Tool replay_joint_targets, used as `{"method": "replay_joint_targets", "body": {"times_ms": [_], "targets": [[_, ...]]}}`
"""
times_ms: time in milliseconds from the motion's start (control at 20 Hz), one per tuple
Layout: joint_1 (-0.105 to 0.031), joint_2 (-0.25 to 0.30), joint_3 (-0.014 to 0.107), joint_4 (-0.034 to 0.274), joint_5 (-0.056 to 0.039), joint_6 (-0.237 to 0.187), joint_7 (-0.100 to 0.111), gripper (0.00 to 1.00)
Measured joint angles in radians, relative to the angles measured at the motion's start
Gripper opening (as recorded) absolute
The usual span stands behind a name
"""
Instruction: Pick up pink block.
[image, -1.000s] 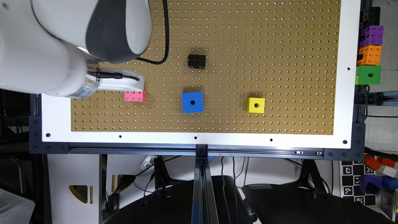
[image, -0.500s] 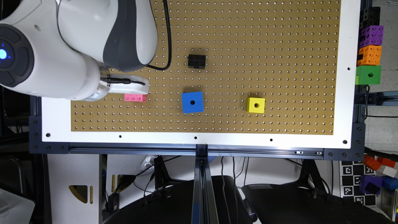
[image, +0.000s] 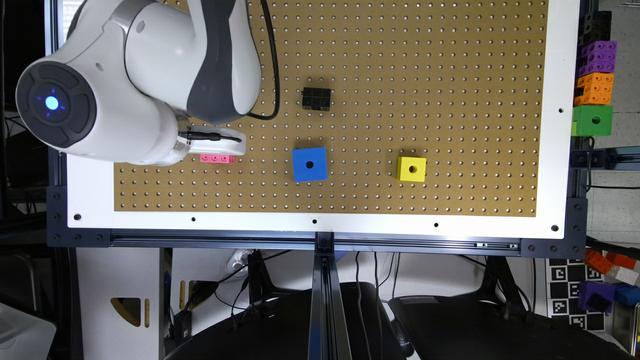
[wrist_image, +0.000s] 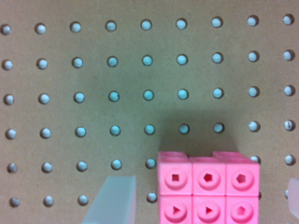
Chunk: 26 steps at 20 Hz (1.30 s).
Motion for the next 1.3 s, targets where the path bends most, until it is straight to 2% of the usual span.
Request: {"method": "replay_joint_targets", "body": {"times_ms": [450, 700, 900, 1300], "targets": [[0.001, 0.034, 0.006, 0.001, 0.0, 0.023, 0.0, 1.0], [0.001, 0.092, 0.006, 0.005, 0.0, 0.088, 0.0, 1.0], [0.001, 0.101, 0.008, 0.026, 0.0, 0.09, 0.0, 1.0], [0.002, 0.134, 0.01, 0.043, 0.0, 0.103, 0.0, 1.0]]}}
